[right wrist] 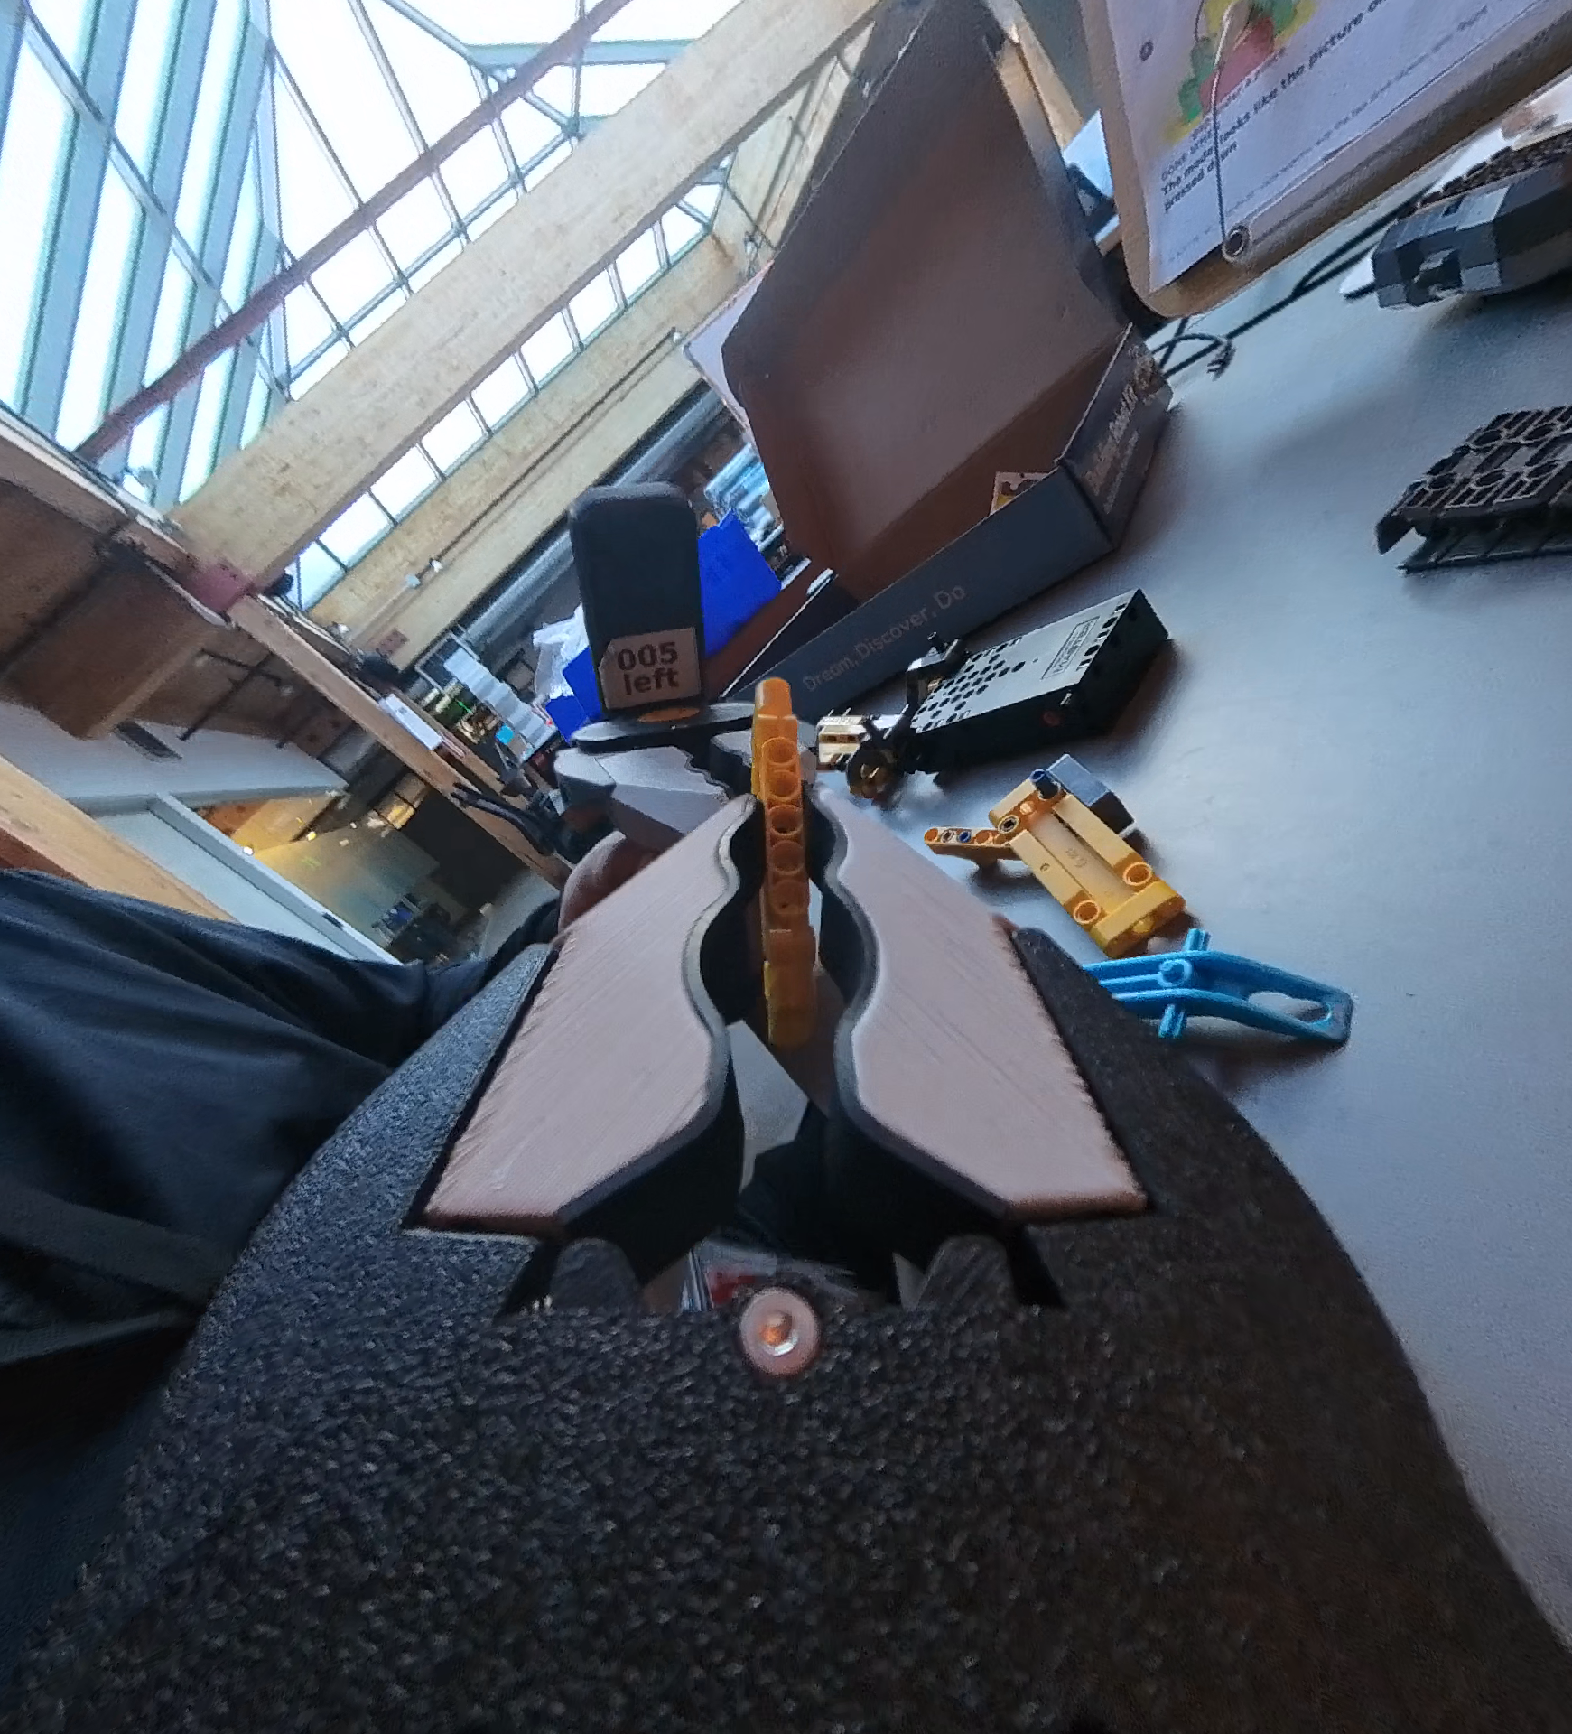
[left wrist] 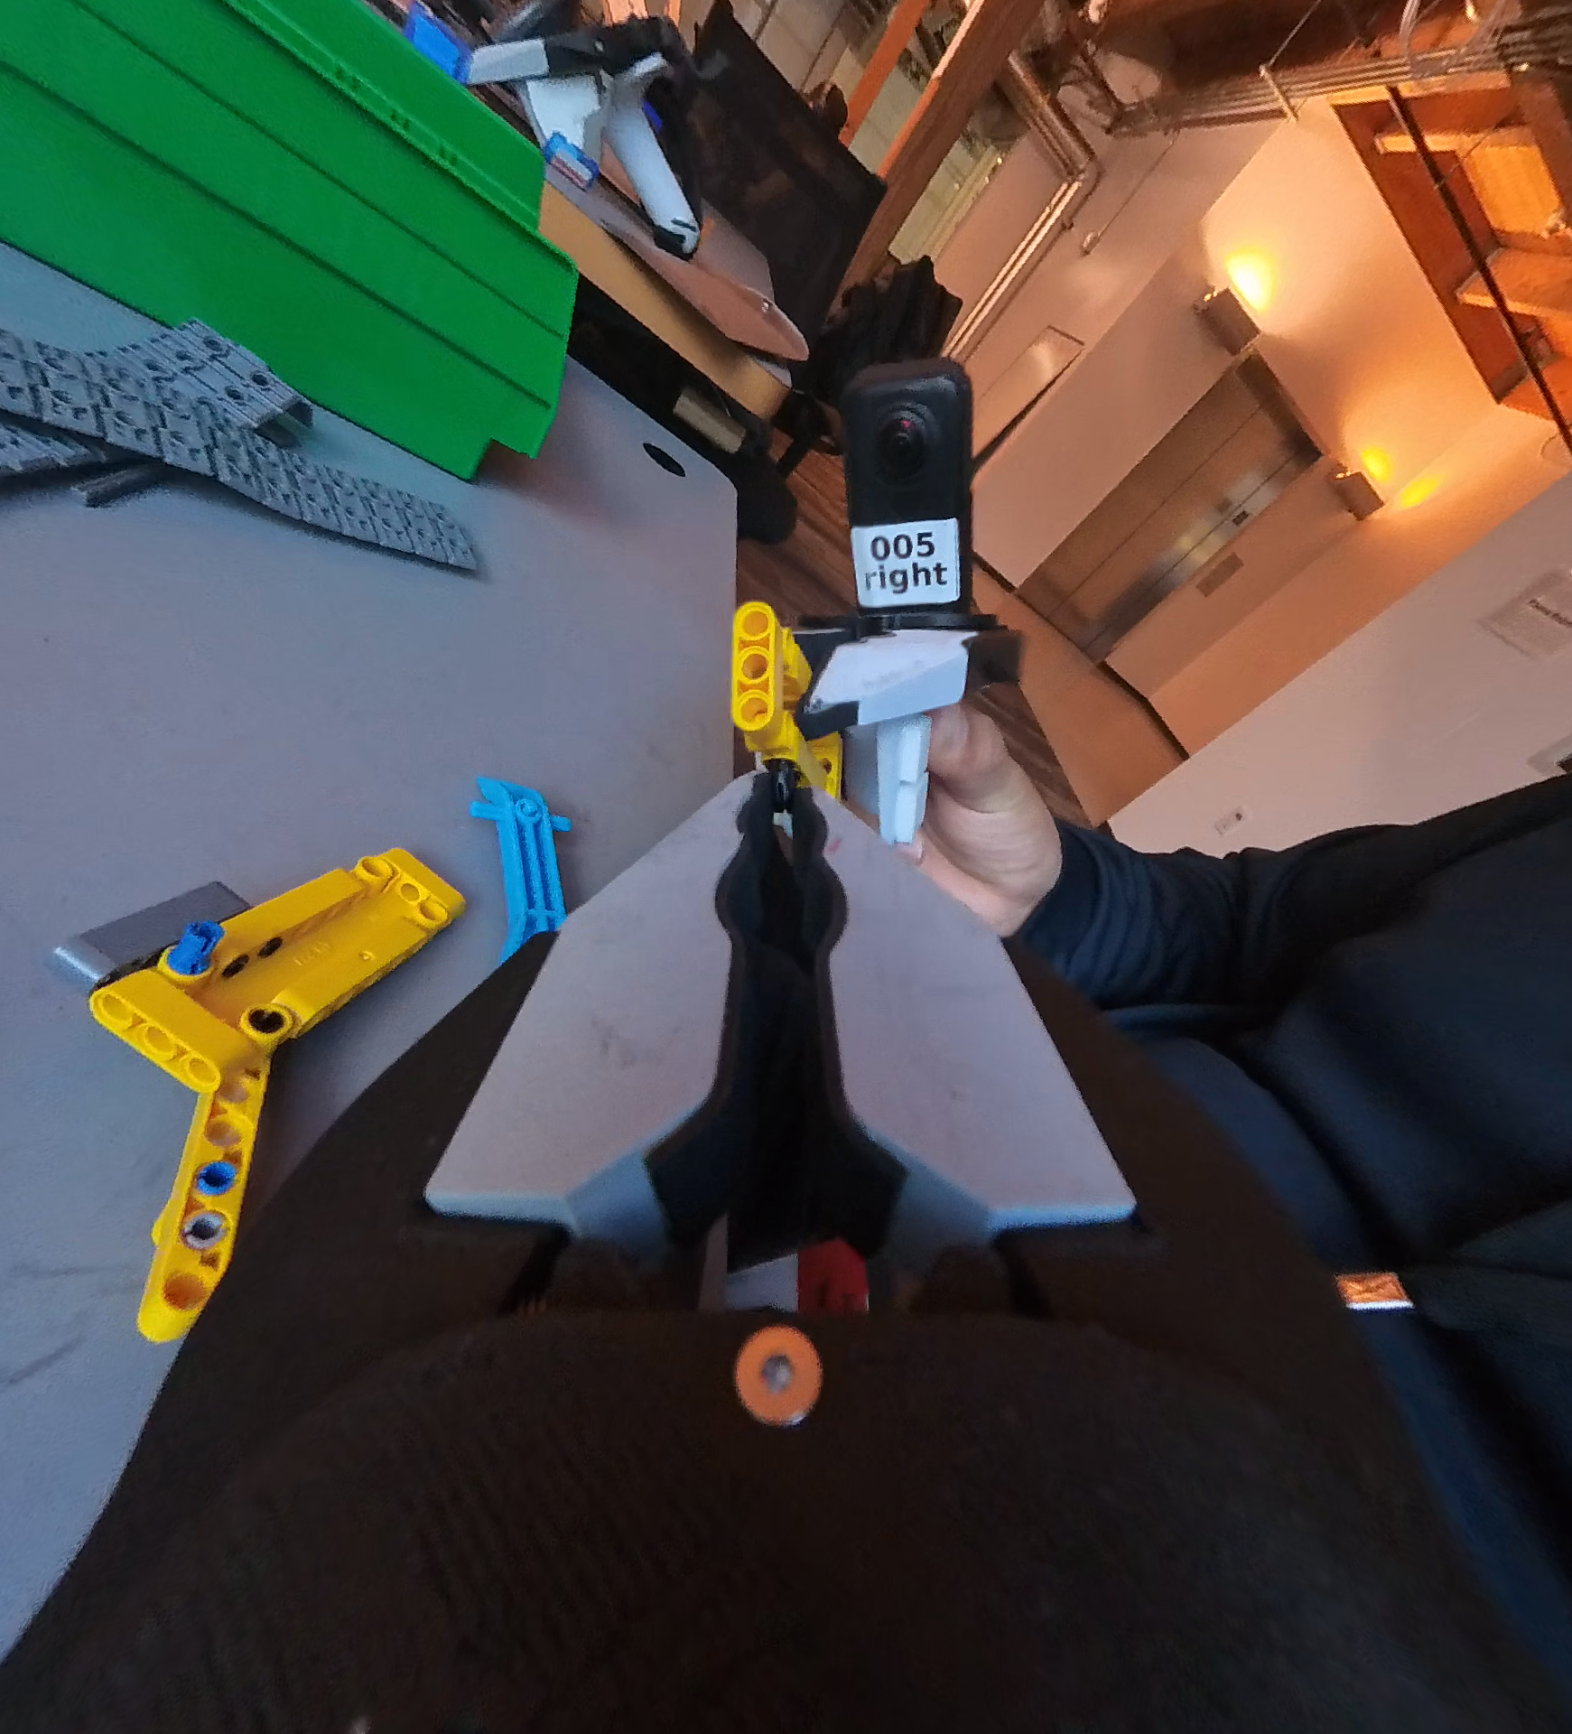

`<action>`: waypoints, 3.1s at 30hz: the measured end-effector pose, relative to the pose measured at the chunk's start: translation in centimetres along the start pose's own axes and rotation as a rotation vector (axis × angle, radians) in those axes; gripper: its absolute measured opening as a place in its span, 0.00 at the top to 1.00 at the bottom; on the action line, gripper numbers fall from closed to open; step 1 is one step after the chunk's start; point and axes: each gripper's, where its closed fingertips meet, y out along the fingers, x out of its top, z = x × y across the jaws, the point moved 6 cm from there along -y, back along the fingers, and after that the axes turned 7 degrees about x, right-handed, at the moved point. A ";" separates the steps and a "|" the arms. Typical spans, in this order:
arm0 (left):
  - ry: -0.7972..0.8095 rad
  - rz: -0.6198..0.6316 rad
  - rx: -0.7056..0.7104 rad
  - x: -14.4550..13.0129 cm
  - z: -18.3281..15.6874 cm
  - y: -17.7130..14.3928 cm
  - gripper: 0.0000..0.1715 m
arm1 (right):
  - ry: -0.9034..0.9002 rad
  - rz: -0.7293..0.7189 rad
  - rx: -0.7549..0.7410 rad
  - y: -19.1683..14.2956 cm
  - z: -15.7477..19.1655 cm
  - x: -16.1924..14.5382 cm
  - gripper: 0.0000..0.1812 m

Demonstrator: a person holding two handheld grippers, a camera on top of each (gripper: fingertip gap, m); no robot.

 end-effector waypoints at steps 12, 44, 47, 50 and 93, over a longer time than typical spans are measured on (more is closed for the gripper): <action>-0.016 0.056 -0.051 0.6 -0.2 -0.3 0.95 | 0.003 0.129 0.064 0.3 0.2 0.2 0.99; 0.062 0.083 -0.043 1.1 -0.2 -1.2 0.98 | -0.179 0.355 0.115 1.0 0.5 0.9 0.98; 0.076 0.115 -0.014 1.0 0.2 -1.1 0.98 | -0.178 0.416 0.087 1.1 0.3 0.9 0.98; 0.127 0.120 0.014 1.0 -0.1 -1.1 0.95 | -0.187 0.447 0.071 1.3 0.2 1.2 0.98; 0.224 0.106 0.037 1.2 -0.2 -1.7 0.98 | -0.189 0.359 0.152 2.5 0.1 0.7 0.98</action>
